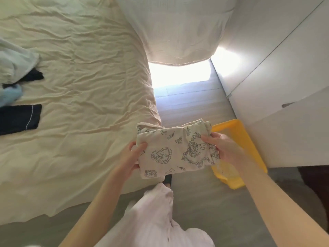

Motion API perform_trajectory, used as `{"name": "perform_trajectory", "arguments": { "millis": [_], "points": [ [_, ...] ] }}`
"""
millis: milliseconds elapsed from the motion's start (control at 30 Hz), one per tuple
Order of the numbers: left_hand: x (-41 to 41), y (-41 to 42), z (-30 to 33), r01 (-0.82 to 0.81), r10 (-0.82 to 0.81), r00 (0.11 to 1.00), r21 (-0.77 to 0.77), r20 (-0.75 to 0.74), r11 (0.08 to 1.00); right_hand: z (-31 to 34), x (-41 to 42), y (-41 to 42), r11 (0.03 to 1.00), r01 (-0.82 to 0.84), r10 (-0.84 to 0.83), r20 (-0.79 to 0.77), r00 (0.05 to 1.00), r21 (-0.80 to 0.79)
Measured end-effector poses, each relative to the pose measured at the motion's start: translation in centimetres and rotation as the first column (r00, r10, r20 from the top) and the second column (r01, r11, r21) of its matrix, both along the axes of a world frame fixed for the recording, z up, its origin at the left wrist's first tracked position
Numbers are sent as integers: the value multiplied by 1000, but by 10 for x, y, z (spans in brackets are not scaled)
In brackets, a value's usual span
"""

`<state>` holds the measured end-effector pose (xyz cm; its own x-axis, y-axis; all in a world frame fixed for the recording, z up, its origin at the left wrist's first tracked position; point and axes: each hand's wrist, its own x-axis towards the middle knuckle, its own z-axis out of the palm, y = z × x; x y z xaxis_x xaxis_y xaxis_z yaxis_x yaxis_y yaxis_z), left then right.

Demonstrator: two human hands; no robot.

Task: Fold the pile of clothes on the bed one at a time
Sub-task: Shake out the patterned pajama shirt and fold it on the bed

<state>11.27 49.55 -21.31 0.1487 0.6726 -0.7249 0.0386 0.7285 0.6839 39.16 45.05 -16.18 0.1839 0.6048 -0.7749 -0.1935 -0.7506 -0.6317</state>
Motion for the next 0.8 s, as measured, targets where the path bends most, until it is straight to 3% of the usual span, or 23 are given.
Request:
{"name": "perform_trajectory", "arguments": {
  "millis": [200,333,433,567,800],
  "points": [
    [37,44,-7,-199,199,980,-52,-9,979,-1,32,107,971,-240,240,86,967,-5],
    [33,65,-13,-353,353,936,-56,-19,934,-3,24,180,897,-441,441,119,889,-33],
    [27,75,-22,-520,520,854,-77,-16,851,-10,1,240,799,-600,599,147,787,-43],
    [25,96,-47,-702,705,709,-101,-8,705,-34,-44,322,599,-799,791,201,578,-58],
    [36,159,-113,-902,909,416,-140,-26,409,-108,-115,442,298,-951,925,271,266,-86]
  ]
}}
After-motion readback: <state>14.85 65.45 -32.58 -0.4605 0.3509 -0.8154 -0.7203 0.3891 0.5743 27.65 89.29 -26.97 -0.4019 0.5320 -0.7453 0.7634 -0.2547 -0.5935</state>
